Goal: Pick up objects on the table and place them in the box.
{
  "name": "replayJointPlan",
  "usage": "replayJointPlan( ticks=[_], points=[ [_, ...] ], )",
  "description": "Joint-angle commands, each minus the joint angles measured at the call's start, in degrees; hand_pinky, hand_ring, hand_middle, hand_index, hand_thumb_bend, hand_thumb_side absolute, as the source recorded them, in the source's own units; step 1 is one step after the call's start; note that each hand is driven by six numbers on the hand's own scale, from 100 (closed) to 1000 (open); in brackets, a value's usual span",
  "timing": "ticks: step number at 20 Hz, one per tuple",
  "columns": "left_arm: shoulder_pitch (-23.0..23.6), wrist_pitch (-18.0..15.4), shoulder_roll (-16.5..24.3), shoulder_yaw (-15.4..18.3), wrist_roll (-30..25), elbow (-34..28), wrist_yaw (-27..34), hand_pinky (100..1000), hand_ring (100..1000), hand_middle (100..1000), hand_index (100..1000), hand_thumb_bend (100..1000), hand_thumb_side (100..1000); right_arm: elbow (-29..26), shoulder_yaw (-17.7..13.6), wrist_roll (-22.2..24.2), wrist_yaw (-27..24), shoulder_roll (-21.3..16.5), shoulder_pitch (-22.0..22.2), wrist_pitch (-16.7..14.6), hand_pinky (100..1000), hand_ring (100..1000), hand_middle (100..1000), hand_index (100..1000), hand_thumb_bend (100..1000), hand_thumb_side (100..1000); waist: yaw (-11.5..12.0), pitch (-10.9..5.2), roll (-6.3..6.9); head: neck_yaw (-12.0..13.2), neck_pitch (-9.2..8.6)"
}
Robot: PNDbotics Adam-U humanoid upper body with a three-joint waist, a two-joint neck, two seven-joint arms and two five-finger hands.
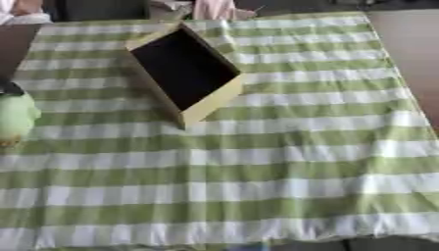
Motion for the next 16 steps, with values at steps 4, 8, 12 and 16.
replayJointPlan(
  ticks=[4, 8, 12, 16],
  points=[
    [-1.33, -1.28, 0.18, -0.06, 1.88, 0.44, -1.87, 650, 797, 849, 965, 328, 350, -0.29, -0.21, 0.35, -0.67, -0.67, -0.72, -0.11, 645, 603, 576, 791, 100, 1000, -0.15, -0.52, 0.05, 0.2, -0.43],
    [-1.15, -1.94, 0.43, 0.18, 1.11, -0.82, -0.41, 592, 763, 768, 876, 211, 313, -0.23, -0.19, 0.4, -0.76, -0.64, -0.72, -0.11, 644, 602, 576, 791, 100, 1000, -0.08, -0.48, 0.16, 0.29, -0.37],
    [-1.18, -1.66, 0.68, 0.85, 1.1, -1.75, 0.33, 541, 729, 734, 834, 150, 208, -0.21, -0.21, 0.45, -0.8, -0.65, -0.69, -0.1, 645, 603, 576, 791, 100, 1000, -0.04, -0.58, 0.22, 0.36, -0.42],
    [-1.52, -1.37, 0.43, 1.54, 2.8, -2.54, 0.86, 394, 596, 647, 770, 134, 152, -0.21, -0.28, 0.4, -0.82, -0.63, -0.64, -0.11, 645, 603, 576, 792, 100, 1000, -0.04, -0.62, 0.16, 0.33, -0.38]
  ],
)
